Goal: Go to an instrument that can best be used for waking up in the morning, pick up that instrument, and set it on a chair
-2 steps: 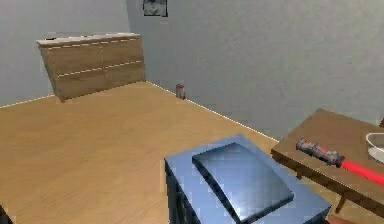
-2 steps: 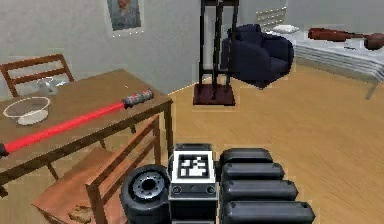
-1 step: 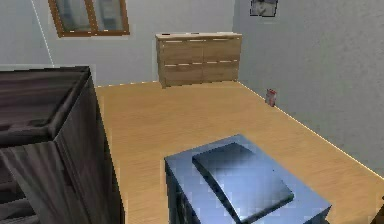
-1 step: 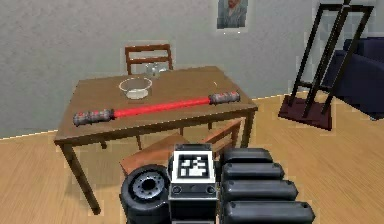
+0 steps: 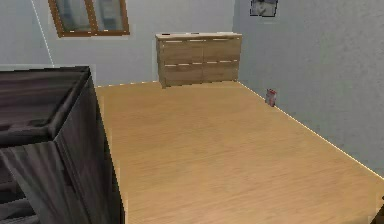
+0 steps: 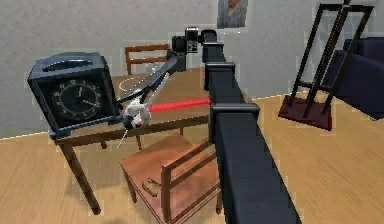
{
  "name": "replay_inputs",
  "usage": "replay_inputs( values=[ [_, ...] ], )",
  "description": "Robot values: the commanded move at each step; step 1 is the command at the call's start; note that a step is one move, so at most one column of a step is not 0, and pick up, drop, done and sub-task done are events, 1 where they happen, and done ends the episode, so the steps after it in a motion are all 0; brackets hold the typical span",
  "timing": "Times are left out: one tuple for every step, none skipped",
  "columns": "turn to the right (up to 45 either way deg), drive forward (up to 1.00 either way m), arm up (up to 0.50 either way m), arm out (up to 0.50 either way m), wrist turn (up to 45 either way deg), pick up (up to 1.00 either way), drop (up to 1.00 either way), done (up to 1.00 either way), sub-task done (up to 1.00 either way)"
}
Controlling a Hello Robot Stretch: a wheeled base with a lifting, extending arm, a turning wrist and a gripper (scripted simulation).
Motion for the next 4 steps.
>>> replay_inputs(
  values=[
    [0.0, 0.0, 0.0, 0.0, 45.0, 0.0, 0.0, 0.0, 0.0],
    [0.0, 0.0, 0.0, 0.0, 45.0, 0.0, 0.0, 0.0, 0.0],
    [0.0, 0.0, 0.0, 0.0, 24.0, 0.0, 0.0, 0.0, 0.0],
    [0.0, 0.0, -0.34, 0.0, 0.0, 0.0, 0.0, 0.0, 0.0]
  ],
)
